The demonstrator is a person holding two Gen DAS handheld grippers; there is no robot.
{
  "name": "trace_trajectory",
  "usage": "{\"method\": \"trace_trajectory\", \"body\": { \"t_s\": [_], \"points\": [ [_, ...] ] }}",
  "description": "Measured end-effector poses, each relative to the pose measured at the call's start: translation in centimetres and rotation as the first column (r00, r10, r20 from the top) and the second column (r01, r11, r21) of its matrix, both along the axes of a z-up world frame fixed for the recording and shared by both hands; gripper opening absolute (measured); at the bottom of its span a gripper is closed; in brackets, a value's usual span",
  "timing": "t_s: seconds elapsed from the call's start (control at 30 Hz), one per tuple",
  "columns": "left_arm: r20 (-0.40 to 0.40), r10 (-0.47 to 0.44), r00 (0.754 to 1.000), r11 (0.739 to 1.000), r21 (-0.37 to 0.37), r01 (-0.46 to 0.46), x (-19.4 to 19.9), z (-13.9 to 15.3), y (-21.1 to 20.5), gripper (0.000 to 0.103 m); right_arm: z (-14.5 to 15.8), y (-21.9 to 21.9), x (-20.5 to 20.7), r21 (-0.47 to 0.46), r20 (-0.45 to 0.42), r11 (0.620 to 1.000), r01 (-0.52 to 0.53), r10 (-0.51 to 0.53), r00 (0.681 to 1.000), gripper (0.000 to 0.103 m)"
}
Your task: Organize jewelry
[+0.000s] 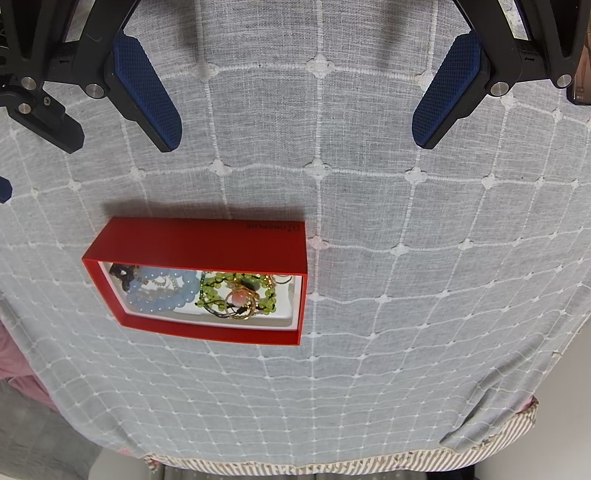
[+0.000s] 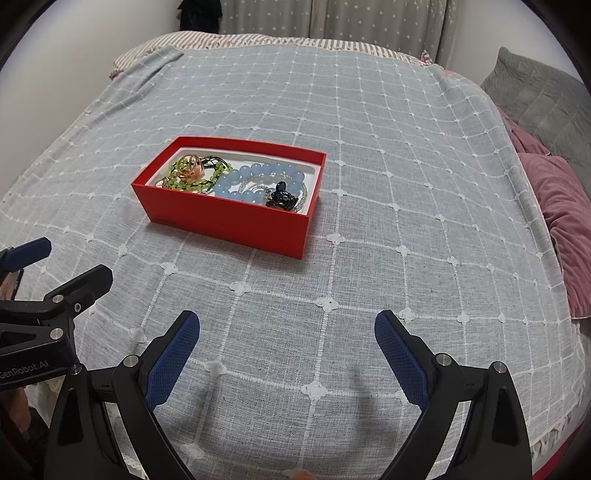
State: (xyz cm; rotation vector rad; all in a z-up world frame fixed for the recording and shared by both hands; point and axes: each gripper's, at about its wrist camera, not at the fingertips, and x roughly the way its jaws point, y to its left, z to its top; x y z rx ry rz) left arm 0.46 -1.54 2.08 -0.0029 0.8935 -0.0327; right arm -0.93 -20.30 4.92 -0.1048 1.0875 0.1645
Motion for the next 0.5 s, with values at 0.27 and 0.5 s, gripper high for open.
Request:
{"method": "trace_trajectory", "body": {
  "t_s": [0.27,0.5],
  "points": [
    [0.000,0.001,1.000,1.000,0.000,-0.001,-0.01,-0.03,0.05,0.102,-0.08,-0.01,-0.04,0.002,-0.004,1.000,0.000,0.000,1.000,0.097],
    [-0.002,0.001,1.000,1.000,0.001,-0.001,-0.08,-0.12,0.21,0.102,-0.09,-0.05,-0.01,0.002,-0.005,1.000,0.001,-0.001,1.000,0.097]
  ]
}}
